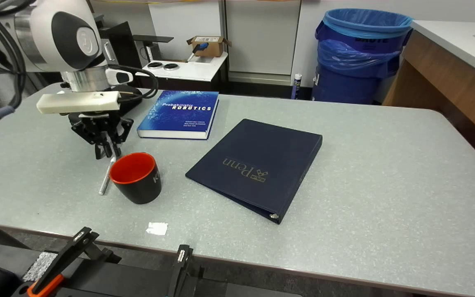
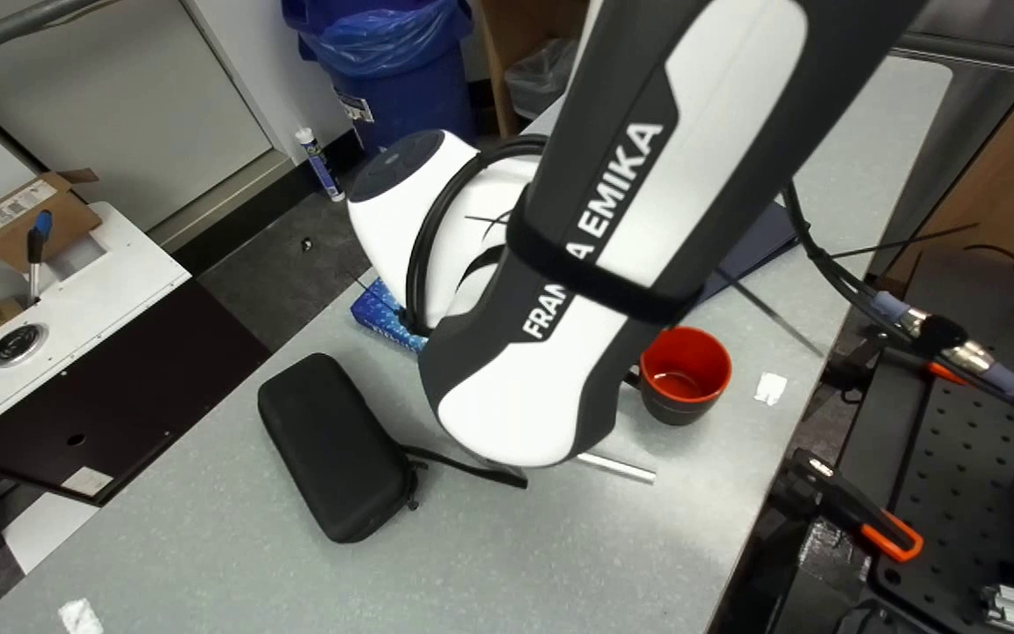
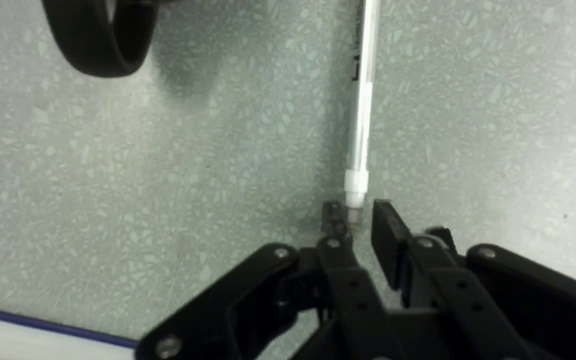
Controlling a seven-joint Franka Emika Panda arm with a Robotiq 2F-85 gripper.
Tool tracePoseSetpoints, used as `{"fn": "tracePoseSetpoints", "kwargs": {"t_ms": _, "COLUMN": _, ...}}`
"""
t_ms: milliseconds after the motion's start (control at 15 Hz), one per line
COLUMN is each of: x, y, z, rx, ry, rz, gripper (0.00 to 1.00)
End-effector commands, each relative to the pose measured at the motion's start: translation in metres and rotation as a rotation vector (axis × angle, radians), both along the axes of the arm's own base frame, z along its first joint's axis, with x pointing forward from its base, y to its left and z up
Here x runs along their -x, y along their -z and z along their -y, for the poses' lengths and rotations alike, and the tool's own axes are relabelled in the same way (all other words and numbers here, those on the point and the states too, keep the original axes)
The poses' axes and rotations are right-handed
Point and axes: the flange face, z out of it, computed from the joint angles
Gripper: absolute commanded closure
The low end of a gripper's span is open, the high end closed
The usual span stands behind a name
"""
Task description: Pick the pen and place it on the table
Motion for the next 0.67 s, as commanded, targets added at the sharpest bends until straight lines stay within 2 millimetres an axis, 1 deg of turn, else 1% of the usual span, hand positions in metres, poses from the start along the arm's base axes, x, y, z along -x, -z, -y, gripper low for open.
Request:
{"fn": "tracePoseSetpoints", "kwargs": {"t_ms": 0, "x": 0.010, "y": -0.019, "z": -0.010, "rx": 0.043, "ry": -0.015, "rz": 0.055, "gripper": 0.45}}
{"fn": "tracePoseSetpoints", "kwargs": {"t_ms": 133, "x": 0.011, "y": -0.025, "z": -0.014, "rx": 0.046, "ry": -0.011, "rz": 0.062, "gripper": 0.31}}
{"fn": "tracePoseSetpoints", "kwargs": {"t_ms": 200, "x": 0.011, "y": -0.027, "z": -0.015, "rx": 0.045, "ry": -0.006, "rz": 0.064, "gripper": 0.23}}
{"fn": "tracePoseSetpoints", "kwargs": {"t_ms": 267, "x": 0.010, "y": -0.030, "z": -0.014, "rx": 0.045, "ry": 0.000, "rz": 0.066, "gripper": 0.16}}
{"fn": "tracePoseSetpoints", "kwargs": {"t_ms": 333, "x": 0.009, "y": -0.033, "z": -0.013, "rx": 0.044, "ry": 0.005, "rz": 0.067, "gripper": 0.07}}
{"fn": "tracePoseSetpoints", "kwargs": {"t_ms": 400, "x": 0.008, "y": -0.035, "z": -0.012, "rx": 0.044, "ry": 0.011, "rz": 0.069, "gripper": 0.01}}
{"fn": "tracePoseSetpoints", "kwargs": {"t_ms": 600, "x": 0.005, "y": -0.039, "z": -0.008, "rx": 0.038, "ry": 0.026, "rz": 0.061, "gripper": 0.00}}
